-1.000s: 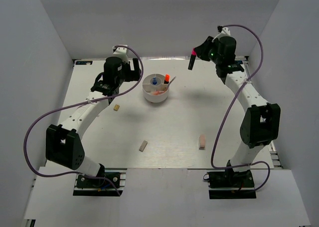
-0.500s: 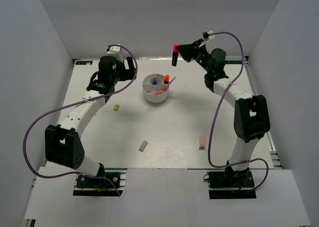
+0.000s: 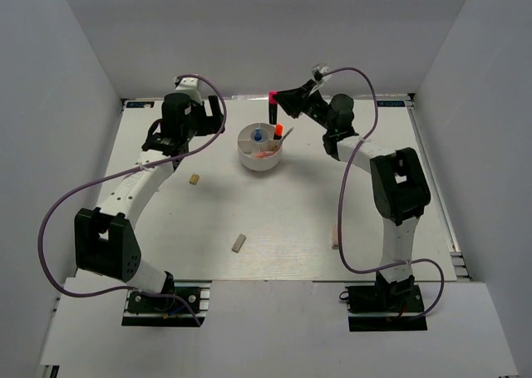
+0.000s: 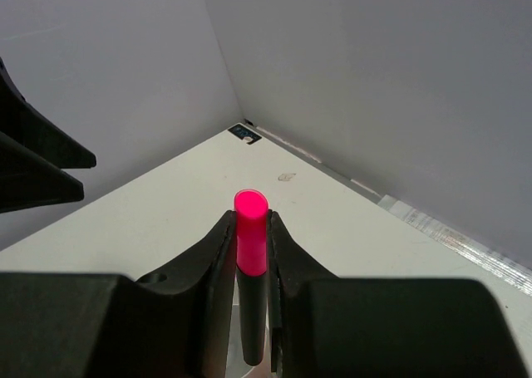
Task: Sort the stationery into containers
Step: Place the pen in the storage box.
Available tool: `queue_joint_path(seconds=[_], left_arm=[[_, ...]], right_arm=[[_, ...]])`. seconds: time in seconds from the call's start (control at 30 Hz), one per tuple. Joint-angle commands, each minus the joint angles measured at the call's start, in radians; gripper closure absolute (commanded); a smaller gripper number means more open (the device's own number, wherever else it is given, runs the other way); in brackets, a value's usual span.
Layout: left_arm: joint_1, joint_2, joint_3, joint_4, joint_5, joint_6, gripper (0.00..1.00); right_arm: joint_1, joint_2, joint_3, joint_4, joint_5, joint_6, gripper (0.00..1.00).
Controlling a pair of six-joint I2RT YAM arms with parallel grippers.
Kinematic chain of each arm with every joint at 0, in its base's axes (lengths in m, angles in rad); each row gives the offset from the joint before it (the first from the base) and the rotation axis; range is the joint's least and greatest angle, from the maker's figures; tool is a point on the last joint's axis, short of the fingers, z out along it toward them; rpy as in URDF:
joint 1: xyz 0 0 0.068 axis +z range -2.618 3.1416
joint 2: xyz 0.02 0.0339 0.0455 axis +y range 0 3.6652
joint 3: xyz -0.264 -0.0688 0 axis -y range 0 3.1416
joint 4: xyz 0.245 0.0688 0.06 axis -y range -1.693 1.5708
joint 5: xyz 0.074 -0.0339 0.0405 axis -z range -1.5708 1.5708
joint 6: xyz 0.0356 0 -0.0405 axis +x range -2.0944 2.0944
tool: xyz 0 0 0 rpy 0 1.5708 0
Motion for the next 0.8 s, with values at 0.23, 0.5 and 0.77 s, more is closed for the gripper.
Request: queue_joint_path(seconds=[0.23,0.5,0.77], left_arm=[[0.011,-0.025,0.019,-0.018,0.014,-0.004,0.02],[0.021,-0.026,0.013,-0.023,0.013,0.002,0.02],[0.021,-0.020,0.013,-0.024,0.014,0.004,0.02]], right_arm=[[0.046,0.052,0.034,0.131,0.032,-0.143,1.00],[0.064,0.078,0.022,0.116,0.106,-0.227,1.00],[0.066,0.091,0.022,0.083,0.112,-0.232,1.00]])
